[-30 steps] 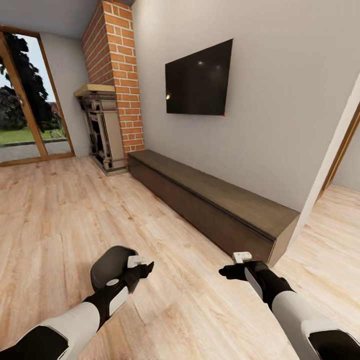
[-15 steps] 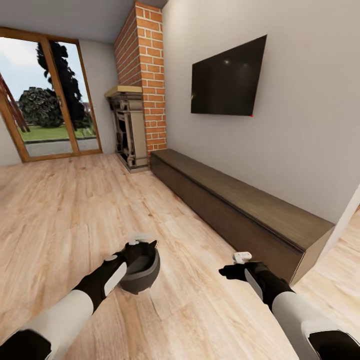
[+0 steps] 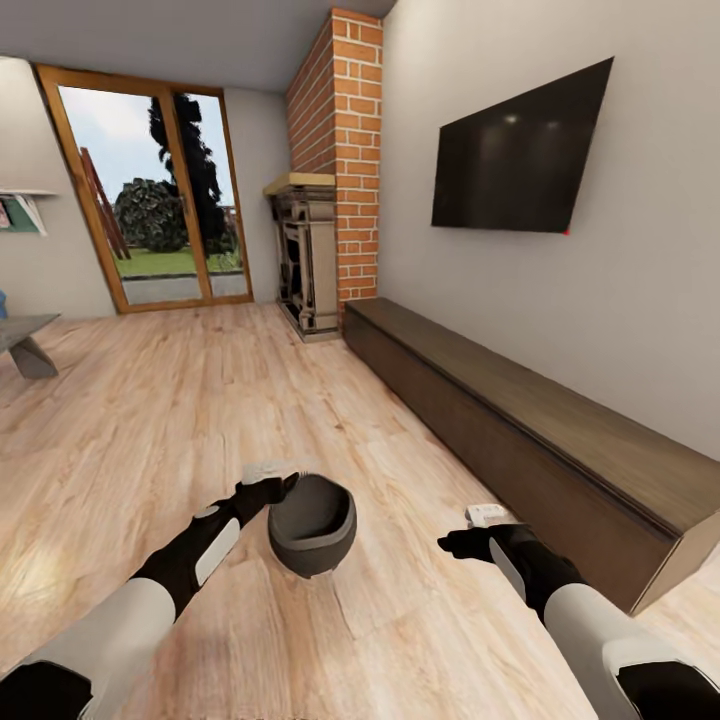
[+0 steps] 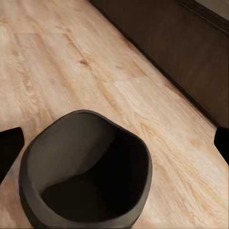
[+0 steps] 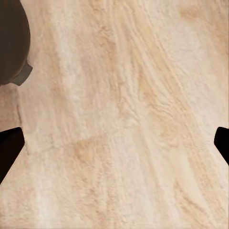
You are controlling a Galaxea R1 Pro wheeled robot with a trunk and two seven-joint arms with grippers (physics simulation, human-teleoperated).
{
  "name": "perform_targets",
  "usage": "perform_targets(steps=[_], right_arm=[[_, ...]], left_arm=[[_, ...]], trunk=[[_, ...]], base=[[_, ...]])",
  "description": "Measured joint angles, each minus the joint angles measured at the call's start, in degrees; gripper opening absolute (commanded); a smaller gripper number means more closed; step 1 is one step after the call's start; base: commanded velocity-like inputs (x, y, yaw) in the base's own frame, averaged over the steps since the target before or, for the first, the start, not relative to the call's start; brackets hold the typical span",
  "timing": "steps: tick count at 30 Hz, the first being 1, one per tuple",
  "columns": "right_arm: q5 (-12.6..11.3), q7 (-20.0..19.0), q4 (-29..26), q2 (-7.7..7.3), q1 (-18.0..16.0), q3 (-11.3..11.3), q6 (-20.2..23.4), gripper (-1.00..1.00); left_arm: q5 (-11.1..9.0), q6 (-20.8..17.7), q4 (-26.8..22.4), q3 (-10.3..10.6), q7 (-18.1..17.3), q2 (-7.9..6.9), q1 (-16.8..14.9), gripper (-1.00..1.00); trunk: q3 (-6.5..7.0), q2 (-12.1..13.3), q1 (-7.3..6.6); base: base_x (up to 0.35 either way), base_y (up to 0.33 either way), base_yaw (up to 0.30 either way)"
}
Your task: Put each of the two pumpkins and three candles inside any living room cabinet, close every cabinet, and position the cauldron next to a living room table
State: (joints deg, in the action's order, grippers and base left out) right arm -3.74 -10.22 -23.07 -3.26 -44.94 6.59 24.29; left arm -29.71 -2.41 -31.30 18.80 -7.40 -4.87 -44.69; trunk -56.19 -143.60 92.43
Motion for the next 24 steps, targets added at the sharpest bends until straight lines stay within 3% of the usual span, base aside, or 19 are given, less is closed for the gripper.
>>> perform_targets(steps=[6,16,24], right_arm=[[-0.1,0.0,0.0,-0.01,1.1,0.0,-0.1,1.0],[-0.1,0.0,0.0,-0.01,1.4,0.0,-0.1,1.0],[-0.1,0.0,0.0,0.0,1.3,0.0,-0.1,1.0]], left_arm=[[-0.1,0.0,0.2,0.0,0.0,-1.22,0.0,1.0],[-0.2,0.0,0.4,0.0,0.3,-1.23,0.0,1.0],[-0.1,0.0,1.9,0.2,0.8,-1.03,0.0,1.0]], trunk=[[0.0,0.0,-0.01],[0.0,0.0,-0.03],[0.0,0.0,0.0]], base=[[0.086,0.24,0.29],[0.158,0.288,0.283],[0.079,0.039,0.29]])
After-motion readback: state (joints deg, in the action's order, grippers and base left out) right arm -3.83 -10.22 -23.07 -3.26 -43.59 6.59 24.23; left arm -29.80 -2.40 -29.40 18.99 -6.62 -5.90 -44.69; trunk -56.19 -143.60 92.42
